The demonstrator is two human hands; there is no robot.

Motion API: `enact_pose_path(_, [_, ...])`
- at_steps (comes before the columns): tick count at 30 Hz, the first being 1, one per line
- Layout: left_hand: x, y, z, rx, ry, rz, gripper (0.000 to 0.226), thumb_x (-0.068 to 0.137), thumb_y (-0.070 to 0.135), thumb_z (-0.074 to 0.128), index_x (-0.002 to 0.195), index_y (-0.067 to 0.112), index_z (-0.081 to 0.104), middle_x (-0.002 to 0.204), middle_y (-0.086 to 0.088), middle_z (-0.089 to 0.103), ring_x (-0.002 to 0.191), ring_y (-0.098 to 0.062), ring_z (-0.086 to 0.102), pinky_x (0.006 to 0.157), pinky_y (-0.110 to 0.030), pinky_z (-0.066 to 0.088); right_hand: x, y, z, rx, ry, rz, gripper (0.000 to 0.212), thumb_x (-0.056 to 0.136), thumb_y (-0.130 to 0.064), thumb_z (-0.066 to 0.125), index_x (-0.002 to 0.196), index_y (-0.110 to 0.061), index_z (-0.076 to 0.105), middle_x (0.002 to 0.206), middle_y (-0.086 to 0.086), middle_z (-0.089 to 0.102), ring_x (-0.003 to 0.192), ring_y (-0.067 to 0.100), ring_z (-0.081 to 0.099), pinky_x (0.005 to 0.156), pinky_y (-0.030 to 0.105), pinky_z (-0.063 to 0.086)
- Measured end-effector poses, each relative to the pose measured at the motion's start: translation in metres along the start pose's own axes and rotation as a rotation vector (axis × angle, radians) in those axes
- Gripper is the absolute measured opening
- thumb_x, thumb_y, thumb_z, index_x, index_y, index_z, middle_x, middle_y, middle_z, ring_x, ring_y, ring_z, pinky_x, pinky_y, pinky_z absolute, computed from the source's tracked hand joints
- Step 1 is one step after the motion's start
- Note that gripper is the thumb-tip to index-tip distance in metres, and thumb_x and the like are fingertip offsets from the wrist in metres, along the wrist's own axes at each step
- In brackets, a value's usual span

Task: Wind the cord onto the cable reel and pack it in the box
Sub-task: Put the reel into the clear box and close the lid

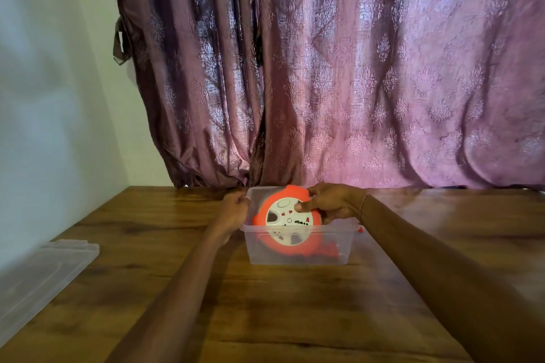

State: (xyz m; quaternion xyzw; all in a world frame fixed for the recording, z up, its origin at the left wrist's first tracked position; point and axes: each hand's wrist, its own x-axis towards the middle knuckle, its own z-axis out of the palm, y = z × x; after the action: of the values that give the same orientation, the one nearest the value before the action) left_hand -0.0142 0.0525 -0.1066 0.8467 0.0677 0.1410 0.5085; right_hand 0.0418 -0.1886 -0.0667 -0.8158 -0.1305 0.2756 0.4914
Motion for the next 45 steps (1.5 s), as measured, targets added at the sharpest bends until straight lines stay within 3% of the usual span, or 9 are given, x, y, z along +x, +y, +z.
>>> enact_pose_path(5, [0.0,0.001,0.002,-0.008,0.006,-0.013,0.026,0.106,0.013,0.042,0.108,0.014,0.069,0.104,-0.007,0.07,0.091,-0.021,0.063,0.075,-0.034,0.049,0.011,0.005,0.004,0.055,0.0,0.047,0.032,0.091,-0.017,0.067,0.12,-0.004,0.062,0.111,0.011,0.072,0.095,0.019,0.068,0.077,0.031,0.058])
enact_pose_path(12, [-0.002,0.0,0.002,-0.007,0.015,-0.033,0.024,0.105,0.015,0.043,0.11,0.014,0.067,0.115,-0.012,0.07,0.101,-0.028,0.064,0.082,-0.038,0.051,0.015,0.007,0.004,-0.125,0.053,0.066,0.029,0.087,-0.034,0.072,0.099,-0.009,0.065,0.082,0.001,0.077,0.067,0.01,0.07,0.062,0.025,0.057])
enact_pose_path(17, [-0.008,-0.001,-0.006,-0.016,0.038,-0.023,0.03,0.106,0.025,0.045,0.121,0.01,0.067,0.114,-0.01,0.07,0.102,-0.026,0.065,0.085,-0.041,0.055,0.006,-0.015,0.014,-0.851,0.455,-0.027,0.053,0.076,-0.06,0.072,0.092,-0.012,0.056,0.088,0.004,0.067,0.077,0.021,0.061,0.068,0.035,0.052])
enact_pose_path(21, [-0.016,-0.009,-0.042,0.094,0.149,0.026,0.028,0.106,0.025,0.049,0.107,0.006,0.069,0.111,-0.017,0.072,0.104,-0.034,0.066,0.082,-0.036,0.049,0.014,-0.055,0.053,-0.942,0.814,-0.397,0.052,0.078,-0.059,0.067,0.101,-0.013,0.056,0.103,0.012,0.063,0.092,0.033,0.063,0.071,0.039,0.049])
enact_pose_path(24, [-0.03,-0.022,-0.089,0.271,0.248,-0.035,0.034,0.106,0.028,0.051,0.119,0.001,0.067,0.125,-0.024,0.067,0.117,-0.039,0.062,0.094,-0.038,0.046,0.03,-0.091,0.102,-0.818,0.566,-0.637,0.05,0.079,-0.055,0.071,0.097,-0.01,0.058,0.1,0.013,0.063,0.094,0.032,0.06,0.074,0.036,0.048])
enact_pose_path(28, [-0.054,-0.052,-0.161,0.391,0.351,-0.355,0.064,0.107,0.05,0.037,0.147,0.001,0.045,0.154,-0.021,0.045,0.14,-0.039,0.044,0.116,-0.045,0.035,0.058,-0.112,0.186,-0.74,0.301,-0.722,0.042,0.08,-0.052,0.071,0.099,-0.017,0.058,0.106,0.008,0.062,0.097,0.026,0.058,0.077,0.031,0.042])
enact_pose_path(35, [-0.125,-0.108,-0.261,0.736,0.765,-0.654,0.068,0.1,0.06,0.039,0.135,0.004,0.052,0.143,-0.022,0.052,0.133,-0.042,0.046,0.112,-0.051,0.032,0.121,-0.133,0.322,-0.725,0.01,-0.708,0.049,0.084,-0.054,0.066,0.116,-0.017,0.056,0.125,0.007,0.058,0.102,0.019,0.05,0.075,0.029,0.038])
enact_pose_path(41, [-0.15,-0.131,-0.298,0.458,0.874,-0.94,0.089,0.09,0.058,0.062,0.147,-0.004,0.033,0.157,-0.034,0.025,0.146,-0.051,0.024,0.116,-0.062,0.023,0.157,-0.156,0.404,-0.653,-0.097,-0.788,0.056,0.092,-0.052,0.056,0.143,-0.034,0.041,0.149,0.0,0.045,0.128,0.021,0.047,0.099,0.03,0.042])
enact_pose_path(45, [-0.159,-0.153,-0.308,0.374,0.859,-0.949,0.086,0.091,0.051,0.064,0.143,-0.013,0.039,0.148,-0.034,0.042,0.136,-0.046,0.045,0.107,-0.05,0.042,0.179,-0.175,0.434,-0.709,-0.105,-0.687,0.07,0.094,-0.058,0.049,0.148,-0.016,0.036,0.154,0.01,0.039,0.136,0.031,0.041,0.11,0.042,0.038])
